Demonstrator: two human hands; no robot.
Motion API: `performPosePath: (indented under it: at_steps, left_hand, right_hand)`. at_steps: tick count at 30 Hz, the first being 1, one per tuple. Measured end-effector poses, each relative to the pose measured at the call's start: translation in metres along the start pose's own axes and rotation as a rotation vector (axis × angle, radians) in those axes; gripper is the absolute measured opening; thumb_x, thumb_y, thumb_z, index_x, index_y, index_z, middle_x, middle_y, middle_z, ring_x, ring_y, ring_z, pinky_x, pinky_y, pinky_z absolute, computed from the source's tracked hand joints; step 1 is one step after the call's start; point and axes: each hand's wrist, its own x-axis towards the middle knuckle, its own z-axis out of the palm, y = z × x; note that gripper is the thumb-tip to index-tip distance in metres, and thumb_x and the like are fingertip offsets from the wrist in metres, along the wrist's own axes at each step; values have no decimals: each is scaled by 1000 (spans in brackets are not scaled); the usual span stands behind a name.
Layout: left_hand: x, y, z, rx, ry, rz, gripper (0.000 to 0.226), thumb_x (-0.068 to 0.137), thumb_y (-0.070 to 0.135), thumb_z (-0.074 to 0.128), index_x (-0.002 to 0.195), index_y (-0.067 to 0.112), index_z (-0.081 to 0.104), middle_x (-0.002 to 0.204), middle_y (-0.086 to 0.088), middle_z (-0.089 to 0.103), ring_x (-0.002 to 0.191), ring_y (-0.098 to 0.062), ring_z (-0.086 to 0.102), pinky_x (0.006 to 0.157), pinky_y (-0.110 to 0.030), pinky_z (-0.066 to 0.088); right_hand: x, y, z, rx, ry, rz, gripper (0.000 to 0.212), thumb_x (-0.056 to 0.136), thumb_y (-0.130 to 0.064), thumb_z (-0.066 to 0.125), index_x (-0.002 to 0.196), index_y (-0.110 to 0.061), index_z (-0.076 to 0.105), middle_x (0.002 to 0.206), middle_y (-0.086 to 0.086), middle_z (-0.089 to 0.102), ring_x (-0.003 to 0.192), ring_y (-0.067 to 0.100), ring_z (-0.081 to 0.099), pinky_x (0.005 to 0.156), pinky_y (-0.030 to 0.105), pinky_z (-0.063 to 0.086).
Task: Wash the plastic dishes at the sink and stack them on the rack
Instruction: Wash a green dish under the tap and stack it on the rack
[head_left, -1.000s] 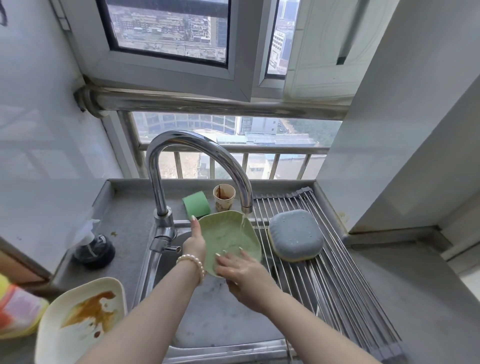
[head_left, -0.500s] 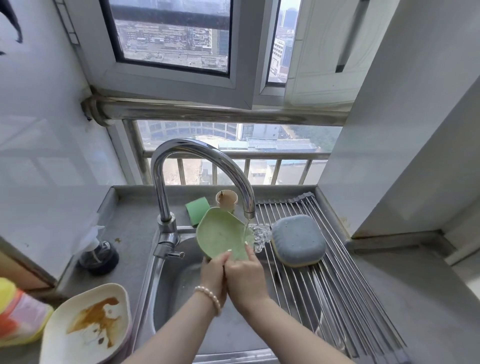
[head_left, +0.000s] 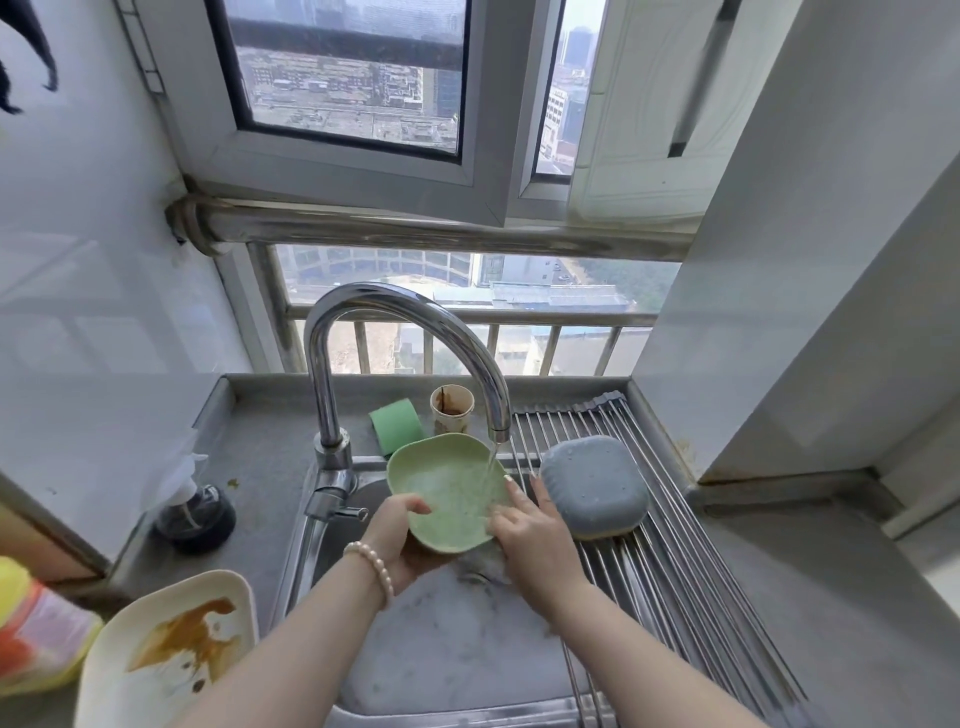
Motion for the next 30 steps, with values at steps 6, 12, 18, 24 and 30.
performPosePath:
  at_steps: [6,12,18,24,30]
  left_hand:
    - [17,-35,17,-206,171,337,38,85,-14,46,116,8,47,96,-18,58,79,-32,59,67,-42,55]
    - [33,-9,-4,180,268,375,38,86,0,41,111,24,55,108,-16,61,95,-38,61,71,-56,56]
    - [21,-1,-10,186,161,45,21,87,5,35,100,1,52,87,-18,59,72,-34,58,48,-39,55]
    - [37,-9,-7,288,37,-50,57,86,67,45,105,14,58,102,-8,57,83,-25,53,89,-42,40]
    - [40,-10,17,200,125,330,63,65,47,82,107,6,61,102,-11,69,92,-27,67,84,-45,56]
  right_hand:
    - [2,-28,-10,214,108,6,19,58,-6,68,69,-21,69,54,-7,61,51,12,59,89,32,52]
    - [-11,2,-5,392,25,123,29,66,-54,57,66,-27,67,70,-14,68,81,12,66,92,31,38]
    - [-8,18,-20,440,-363,228,73,59,-77,47,101,-22,70,130,-12,57,132,8,33,116,43,6]
    - [6,13,-36,1242,-240,788,34,68,-18,86,86,3,67,75,5,66,70,15,60,65,28,50]
    - [28,11,-30,1512,-109,1248,45,70,-38,81,96,-5,64,96,14,71,88,27,67,78,39,56]
